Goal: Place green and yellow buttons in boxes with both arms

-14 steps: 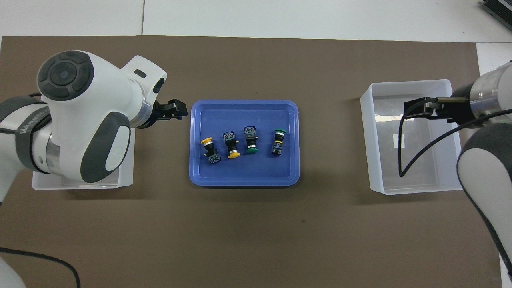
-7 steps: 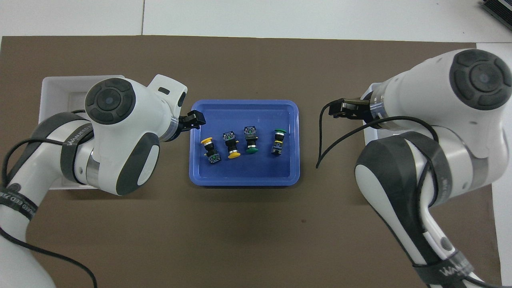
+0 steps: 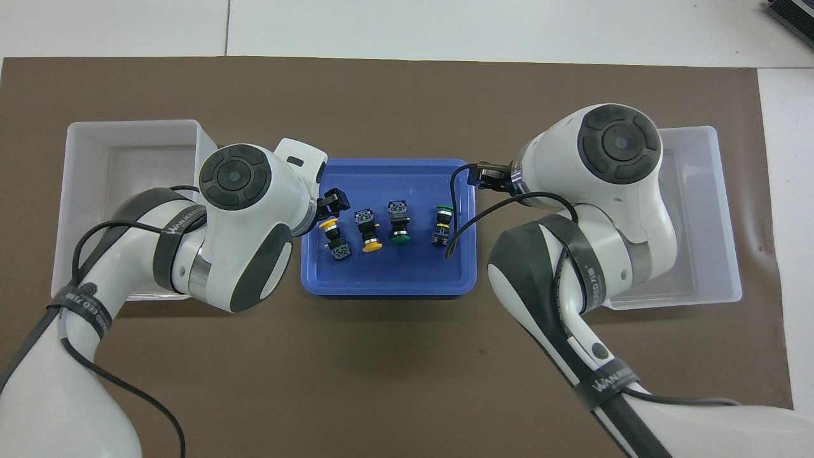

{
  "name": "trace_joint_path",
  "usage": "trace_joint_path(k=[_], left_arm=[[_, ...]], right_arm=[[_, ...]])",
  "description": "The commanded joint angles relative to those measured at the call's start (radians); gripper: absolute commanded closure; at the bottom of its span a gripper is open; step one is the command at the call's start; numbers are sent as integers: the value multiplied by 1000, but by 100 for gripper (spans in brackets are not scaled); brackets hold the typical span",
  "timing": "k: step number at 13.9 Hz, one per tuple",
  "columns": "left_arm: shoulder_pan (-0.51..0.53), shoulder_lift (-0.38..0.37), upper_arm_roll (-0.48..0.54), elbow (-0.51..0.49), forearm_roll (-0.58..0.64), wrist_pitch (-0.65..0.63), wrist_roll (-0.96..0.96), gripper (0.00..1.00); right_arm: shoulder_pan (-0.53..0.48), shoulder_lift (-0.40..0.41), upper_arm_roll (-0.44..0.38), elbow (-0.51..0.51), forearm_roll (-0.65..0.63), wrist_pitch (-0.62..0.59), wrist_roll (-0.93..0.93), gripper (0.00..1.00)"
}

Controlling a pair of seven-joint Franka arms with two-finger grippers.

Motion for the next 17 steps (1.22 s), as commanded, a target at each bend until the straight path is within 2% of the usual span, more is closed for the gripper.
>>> trace_joint_path(k=[1,6,9,13,14,15,16,17], left_arm=[[-40,41,19,-23,16,65,-55,0],[-63,58,19,-46,34,76,-97,0],[-74,64,18,-61,34,79,-146,0],[-79,64,18,-89,34,118,-176,0],[-79,70,18,-92,34,132,-184,0],[-79,74,18,-94,34,142,-192,2],[-79,75,16,-95,34,145,-195,7],[-79,78,16,-95,34,146,-205,10]], right_arm=[[27,40,1,-4,-27,62,72,0],[91,94,0,-33,-38,146,117,0],[131,141,1,-50,-134,180,225,0],[153,134,3,-130,-144,221,289,1],[160,132,3,-151,-144,246,292,7],[163,130,3,-177,-144,281,299,9],[169,130,3,-190,-144,301,306,20],[171,130,3,-190,-144,303,309,40]])
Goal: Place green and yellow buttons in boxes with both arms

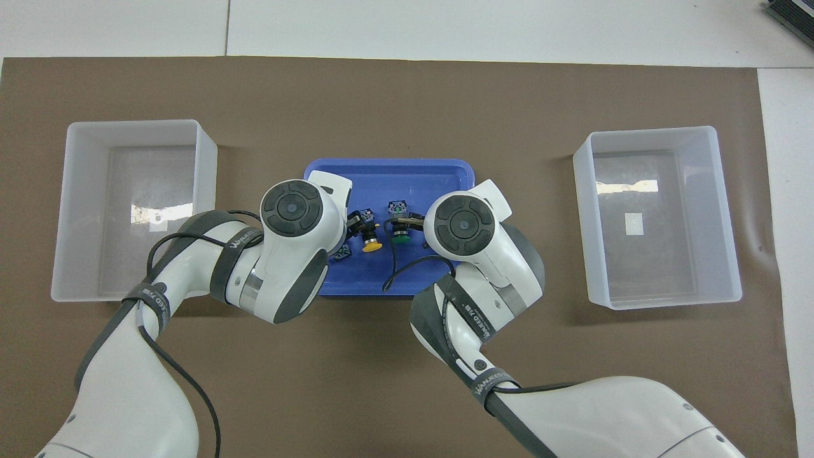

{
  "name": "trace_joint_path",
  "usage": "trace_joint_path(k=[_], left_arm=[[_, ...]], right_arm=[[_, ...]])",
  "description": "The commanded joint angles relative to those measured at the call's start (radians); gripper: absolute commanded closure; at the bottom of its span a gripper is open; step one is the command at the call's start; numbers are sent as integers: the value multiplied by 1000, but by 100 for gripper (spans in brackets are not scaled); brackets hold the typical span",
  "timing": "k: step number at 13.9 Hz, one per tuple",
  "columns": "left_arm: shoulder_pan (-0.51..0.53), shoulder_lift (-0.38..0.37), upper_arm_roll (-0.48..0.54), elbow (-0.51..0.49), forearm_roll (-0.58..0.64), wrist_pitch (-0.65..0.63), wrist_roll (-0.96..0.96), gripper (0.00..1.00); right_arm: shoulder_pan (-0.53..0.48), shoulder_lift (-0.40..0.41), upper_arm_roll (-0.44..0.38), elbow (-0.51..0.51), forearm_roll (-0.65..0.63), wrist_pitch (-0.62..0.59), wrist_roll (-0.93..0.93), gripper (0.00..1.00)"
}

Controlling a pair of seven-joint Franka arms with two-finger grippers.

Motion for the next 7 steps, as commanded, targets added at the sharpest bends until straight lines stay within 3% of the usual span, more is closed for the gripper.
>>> trace_joint_path(k=[1,2,7], left_arm=[[-20,0,15,-22,20,30,-38,13],[-20,0,15,-22,20,30,-40,14],[-18,2,13,-22,20,33,-57,48]], right_arm=[[3,-22,3,-40,-29,37,42,74],[5,-24,3,-38,-29,36,42,100],[-10,-96,1,-36,-25,-6,43,100]])
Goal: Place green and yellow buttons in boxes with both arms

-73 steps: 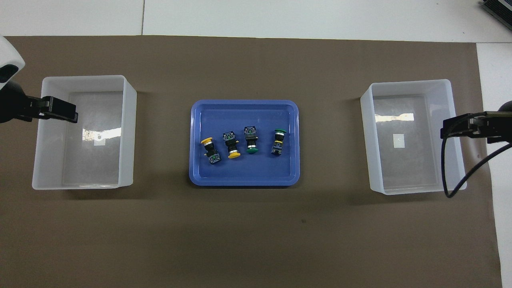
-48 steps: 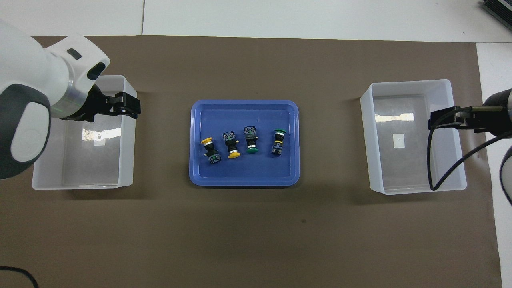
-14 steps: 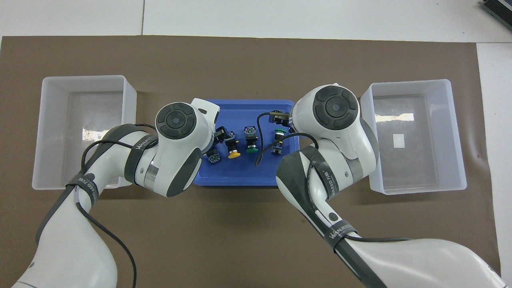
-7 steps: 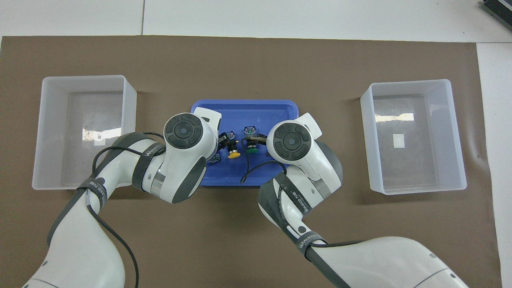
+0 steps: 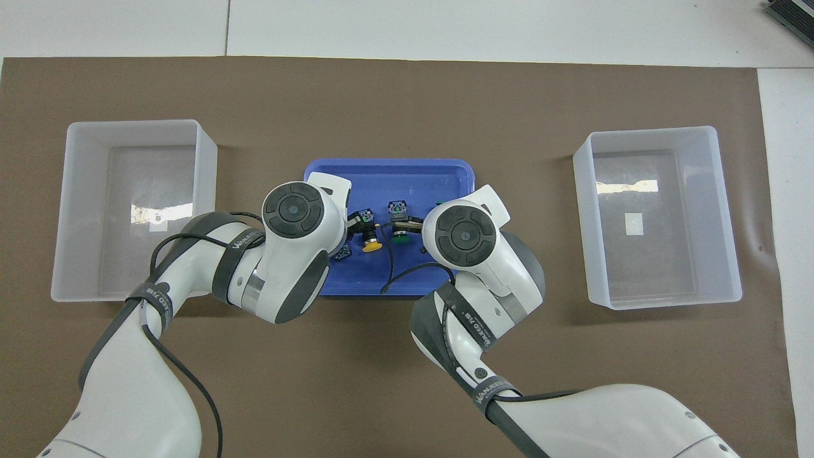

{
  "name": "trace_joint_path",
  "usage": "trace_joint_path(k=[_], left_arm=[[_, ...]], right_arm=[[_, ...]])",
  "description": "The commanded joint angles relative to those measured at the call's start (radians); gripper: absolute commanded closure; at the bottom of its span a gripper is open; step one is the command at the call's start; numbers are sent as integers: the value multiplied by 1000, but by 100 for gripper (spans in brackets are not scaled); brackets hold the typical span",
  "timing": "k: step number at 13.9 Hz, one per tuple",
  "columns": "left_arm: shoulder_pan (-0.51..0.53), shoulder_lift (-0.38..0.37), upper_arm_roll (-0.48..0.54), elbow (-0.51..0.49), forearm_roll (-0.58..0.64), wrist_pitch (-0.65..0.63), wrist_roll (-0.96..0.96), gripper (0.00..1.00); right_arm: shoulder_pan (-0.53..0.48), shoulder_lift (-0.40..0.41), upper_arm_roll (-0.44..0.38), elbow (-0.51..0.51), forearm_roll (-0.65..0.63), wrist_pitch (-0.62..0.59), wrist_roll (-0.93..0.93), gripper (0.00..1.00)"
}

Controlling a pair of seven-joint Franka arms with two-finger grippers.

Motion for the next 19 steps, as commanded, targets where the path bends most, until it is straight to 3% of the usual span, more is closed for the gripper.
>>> trace_joint_path(k=[1,5,9,12,19], left_arm=[[-18,-4,13,-19,20,30,-28,57],[-18,-4,13,-19,20,30,-28,99],[-18,-4,15,-7,20,16,-28,100],[-14,14,18,65,20,-43,-27,100],[77,7,16,309,18,-281,54,100]], right_arm=[[-27,-89,3,-24,-25,-47,34,100],[-104,-202,3,-37,-25,-171,-2,100],[-208,-311,3,-137,-25,-196,-145,100],[-304,-380,3,-223,-25,-187,-298,100],[-489,-394,3,-289,-12,-147,-562,100]])
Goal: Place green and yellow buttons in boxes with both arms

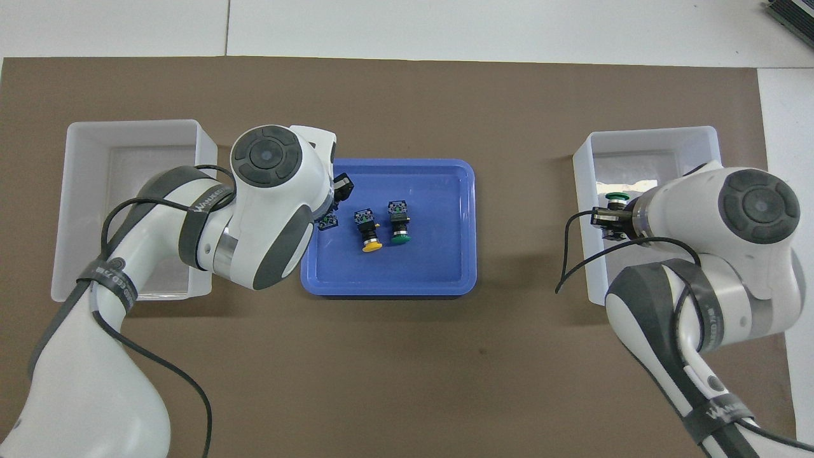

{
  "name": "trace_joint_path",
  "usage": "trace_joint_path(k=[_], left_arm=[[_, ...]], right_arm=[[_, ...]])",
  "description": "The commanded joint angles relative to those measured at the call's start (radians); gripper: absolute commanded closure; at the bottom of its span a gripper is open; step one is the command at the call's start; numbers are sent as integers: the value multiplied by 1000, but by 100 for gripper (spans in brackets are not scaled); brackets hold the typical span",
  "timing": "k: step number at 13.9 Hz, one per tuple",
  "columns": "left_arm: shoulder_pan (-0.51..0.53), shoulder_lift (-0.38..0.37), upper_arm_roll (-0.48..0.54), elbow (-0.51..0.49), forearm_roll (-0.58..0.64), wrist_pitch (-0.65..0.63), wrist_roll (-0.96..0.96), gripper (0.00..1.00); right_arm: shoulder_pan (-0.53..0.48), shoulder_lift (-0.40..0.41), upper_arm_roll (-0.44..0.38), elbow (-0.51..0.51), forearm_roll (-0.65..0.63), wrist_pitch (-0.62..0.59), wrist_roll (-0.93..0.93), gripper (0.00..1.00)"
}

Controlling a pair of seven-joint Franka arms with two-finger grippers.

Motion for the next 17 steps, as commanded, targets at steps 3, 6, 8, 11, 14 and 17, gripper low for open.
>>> trace_joint_path(k=[3,6,8,11,14,17], left_arm=[[93,-7,-8,123,0,-166,189,100],[130,-17,-8,125,-3,-183,272,100],[144,-27,-5,125,-5,-209,344,100],[204,-52,-8,125,-8,-241,445,100],[257,-73,-4,123,-40,-269,547,100],[294,-86,1,110,-40,-304,616,100]], right_arm=[[-107,-19,11,-104,-10,83,-117,100],[-170,21,11,-132,-10,125,-204,100],[-204,47,11,-132,-10,143,-266,100],[-231,87,11,-132,-10,183,-271,100],[-233,102,11,-132,-10,192,-274,98],[-241,106,11,-129,-10,191,-272,25]])
